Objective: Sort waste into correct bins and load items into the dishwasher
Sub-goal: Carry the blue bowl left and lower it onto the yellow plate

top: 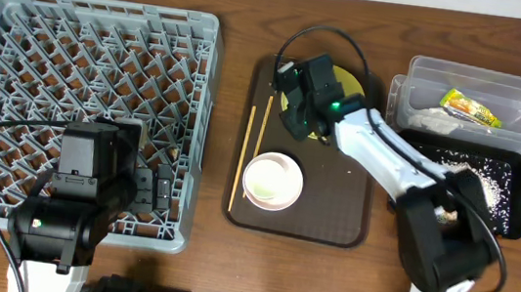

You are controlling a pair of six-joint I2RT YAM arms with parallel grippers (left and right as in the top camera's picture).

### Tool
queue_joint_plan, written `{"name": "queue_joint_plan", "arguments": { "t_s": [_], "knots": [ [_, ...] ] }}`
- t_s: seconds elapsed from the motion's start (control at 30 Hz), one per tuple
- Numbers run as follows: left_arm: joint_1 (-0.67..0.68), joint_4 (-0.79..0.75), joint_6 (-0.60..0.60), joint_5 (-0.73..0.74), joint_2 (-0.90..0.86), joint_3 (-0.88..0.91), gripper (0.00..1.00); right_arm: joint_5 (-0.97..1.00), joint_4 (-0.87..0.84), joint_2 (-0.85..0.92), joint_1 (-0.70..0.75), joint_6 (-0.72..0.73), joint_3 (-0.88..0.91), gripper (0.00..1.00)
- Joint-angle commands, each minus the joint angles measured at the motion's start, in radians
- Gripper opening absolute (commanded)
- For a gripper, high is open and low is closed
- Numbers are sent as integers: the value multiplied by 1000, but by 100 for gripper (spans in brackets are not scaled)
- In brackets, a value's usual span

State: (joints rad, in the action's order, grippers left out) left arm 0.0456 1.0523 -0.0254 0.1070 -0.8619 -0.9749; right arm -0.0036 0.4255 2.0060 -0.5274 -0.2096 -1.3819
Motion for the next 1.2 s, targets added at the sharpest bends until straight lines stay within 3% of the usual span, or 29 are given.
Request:
{"name": "queue_joint_plan", "arguments": {
  "t_s": [0.0, 0.17, 0.43, 0.6, 0.93, 1.17],
  "knots": [
    [-5, 6, -2, 13, 0, -11, 95, 68, -4, 9, 3, 38, -18, 1],
    [-5, 6, -2, 13, 0, -11, 95, 50, -6, 9, 2, 37, -18, 1],
    [-5, 6, -2, 13, 0, -11, 95, -174, 47, 9, 2, 37, -18, 1],
    [-5, 6, -2, 13, 0, -11, 95, -241, 66, 7, 2, 92, -18, 37],
    [-5, 6, -2, 13, 0, -11, 95, -241, 107, -123, 29, 153, -18, 47],
    [-5, 5, -2, 13, 0, -11, 95, -241, 231, -290, 31, 180, -18, 68]
  ]
}}
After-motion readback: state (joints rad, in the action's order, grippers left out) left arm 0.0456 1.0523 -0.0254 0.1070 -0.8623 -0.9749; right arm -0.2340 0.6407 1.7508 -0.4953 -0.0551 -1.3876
